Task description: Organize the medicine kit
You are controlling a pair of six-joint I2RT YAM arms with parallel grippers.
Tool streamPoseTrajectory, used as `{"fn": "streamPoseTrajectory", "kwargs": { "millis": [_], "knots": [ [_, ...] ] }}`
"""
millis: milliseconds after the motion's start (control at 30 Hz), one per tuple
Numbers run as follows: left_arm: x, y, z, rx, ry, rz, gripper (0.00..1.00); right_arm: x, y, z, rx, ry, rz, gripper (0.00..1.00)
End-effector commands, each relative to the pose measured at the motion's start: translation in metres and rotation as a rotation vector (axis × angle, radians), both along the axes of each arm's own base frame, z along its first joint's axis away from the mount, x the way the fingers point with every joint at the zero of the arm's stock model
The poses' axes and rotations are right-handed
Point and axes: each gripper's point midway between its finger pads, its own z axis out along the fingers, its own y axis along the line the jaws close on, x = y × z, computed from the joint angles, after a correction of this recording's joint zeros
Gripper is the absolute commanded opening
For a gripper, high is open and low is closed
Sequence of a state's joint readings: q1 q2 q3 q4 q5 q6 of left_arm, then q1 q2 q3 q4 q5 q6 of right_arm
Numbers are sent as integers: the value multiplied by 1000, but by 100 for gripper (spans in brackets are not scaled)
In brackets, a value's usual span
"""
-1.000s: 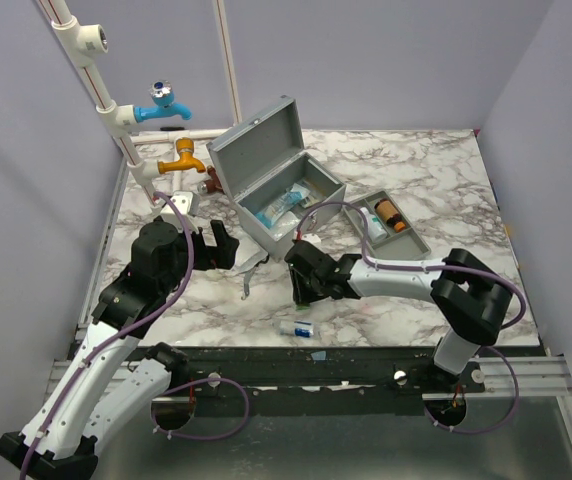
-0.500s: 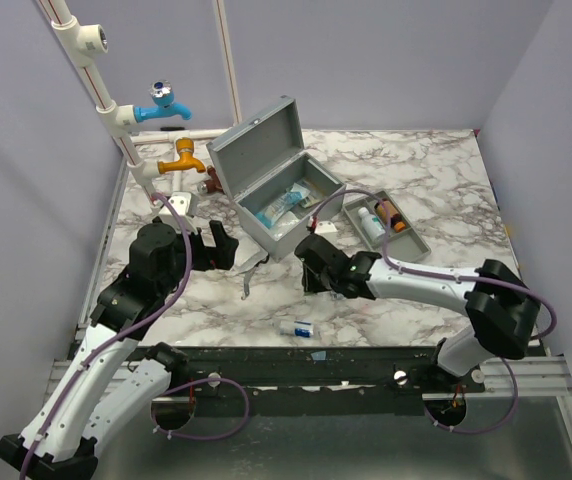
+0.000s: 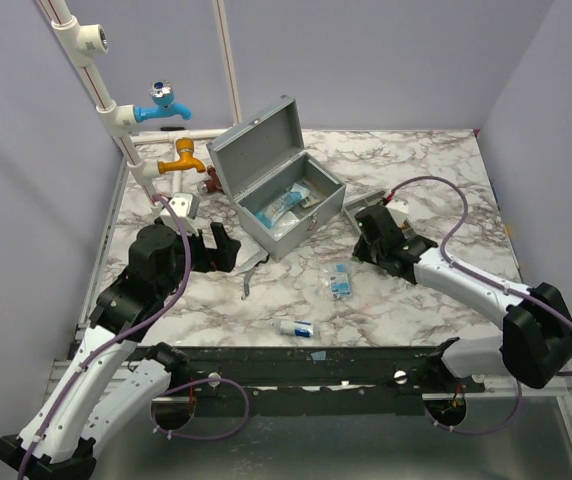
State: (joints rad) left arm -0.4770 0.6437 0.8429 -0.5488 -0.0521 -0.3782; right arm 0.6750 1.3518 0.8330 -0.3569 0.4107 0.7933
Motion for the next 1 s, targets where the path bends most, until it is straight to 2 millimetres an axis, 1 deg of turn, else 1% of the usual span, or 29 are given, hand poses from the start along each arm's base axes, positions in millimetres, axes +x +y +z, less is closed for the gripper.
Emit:
{"fn": "streamPoseTrajectory", "kwargs": {
  "millis": [0,100,233,333,400,567,767,833,967],
  "knots": [
    [-5,-7,4,-15,-18,-40,99,10,-35,10,28,-40,-146,28],
    [-6,-8,4,-16,-20,-48,99,17,-55,11,25,-48,-225,28],
    [-8,-11,4,-15,-19,-57,98,19,-80,2,53,-19,-337,27],
    [-9,-12,5,-15,-24,-64,99,21,-92,-5,86,-12,-411,27],
    [-10,-13,6,-15,-26,-67,99,22,-102,-11,82,-6,-463,27],
    [-12,-15,7,-15,-31,-80,98,25,-120,-23,94,14,-563,28],
    [-14,-17,7,-15,-31,-91,99,31,-131,-41,129,45,-639,29],
    [-15,-17,7,-14,-33,-92,99,32,-131,-48,148,63,-652,30],
    [-15,-18,7,-14,-34,-93,99,35,-125,-60,183,91,-647,32]
  ]
}}
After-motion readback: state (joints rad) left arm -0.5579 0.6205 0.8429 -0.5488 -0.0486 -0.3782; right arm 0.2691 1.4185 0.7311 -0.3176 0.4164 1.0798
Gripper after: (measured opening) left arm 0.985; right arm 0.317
